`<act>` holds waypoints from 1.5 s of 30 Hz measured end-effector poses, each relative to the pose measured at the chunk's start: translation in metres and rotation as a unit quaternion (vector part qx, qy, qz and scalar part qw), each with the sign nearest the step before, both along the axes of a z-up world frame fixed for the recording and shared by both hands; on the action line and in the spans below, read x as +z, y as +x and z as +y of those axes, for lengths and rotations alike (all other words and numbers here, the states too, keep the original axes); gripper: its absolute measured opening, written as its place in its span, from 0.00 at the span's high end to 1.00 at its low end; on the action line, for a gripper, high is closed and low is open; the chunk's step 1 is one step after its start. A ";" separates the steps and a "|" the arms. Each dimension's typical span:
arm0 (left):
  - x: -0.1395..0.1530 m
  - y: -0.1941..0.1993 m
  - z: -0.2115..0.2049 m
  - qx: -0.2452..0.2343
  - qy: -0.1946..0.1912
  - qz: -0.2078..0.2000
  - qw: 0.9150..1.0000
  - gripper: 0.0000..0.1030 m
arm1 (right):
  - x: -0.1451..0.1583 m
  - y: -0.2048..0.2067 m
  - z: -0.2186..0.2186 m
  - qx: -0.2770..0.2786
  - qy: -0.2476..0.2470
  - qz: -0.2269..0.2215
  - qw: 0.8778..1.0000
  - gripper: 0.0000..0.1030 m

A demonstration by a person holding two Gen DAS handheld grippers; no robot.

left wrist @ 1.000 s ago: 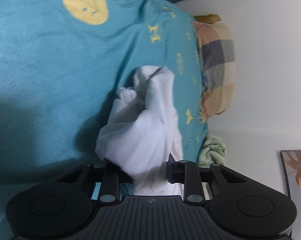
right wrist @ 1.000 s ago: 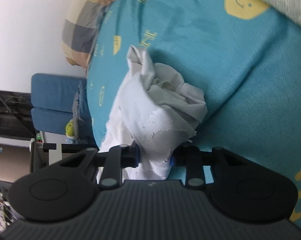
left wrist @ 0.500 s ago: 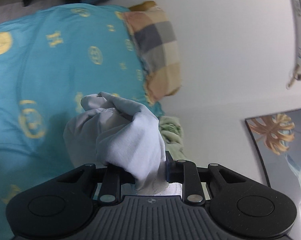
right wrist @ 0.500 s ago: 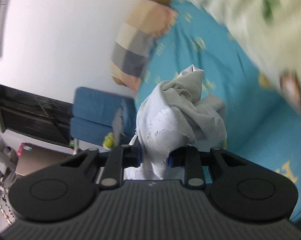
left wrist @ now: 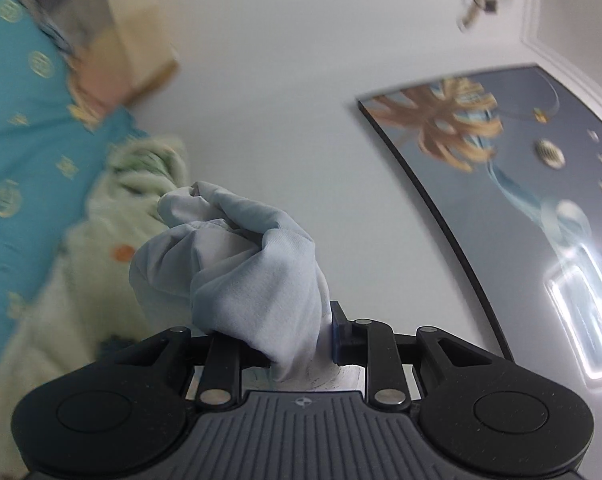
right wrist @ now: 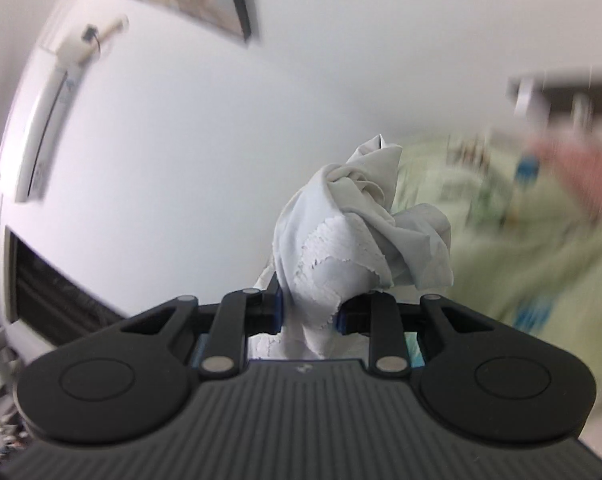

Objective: Fold clothes

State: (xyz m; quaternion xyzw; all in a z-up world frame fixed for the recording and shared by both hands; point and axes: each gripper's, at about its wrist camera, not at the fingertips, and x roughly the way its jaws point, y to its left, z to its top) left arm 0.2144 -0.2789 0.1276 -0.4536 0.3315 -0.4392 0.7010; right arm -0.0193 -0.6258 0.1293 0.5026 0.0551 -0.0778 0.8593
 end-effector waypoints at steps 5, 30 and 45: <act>-0.068 0.012 -0.090 -0.059 0.025 -0.016 0.998 0.74 | -0.049 -0.032 -0.052 -0.048 -0.050 0.023 0.997 0.73; -0.105 -0.084 -0.066 -0.105 0.303 -0.141 0.937 0.14 | -0.102 -0.117 -0.003 -0.062 -0.043 0.229 0.970 0.25; -0.029 -0.246 0.021 -0.031 0.354 -0.297 0.886 0.00 | -0.037 -0.189 0.142 -0.047 -0.260 0.179 0.948 0.25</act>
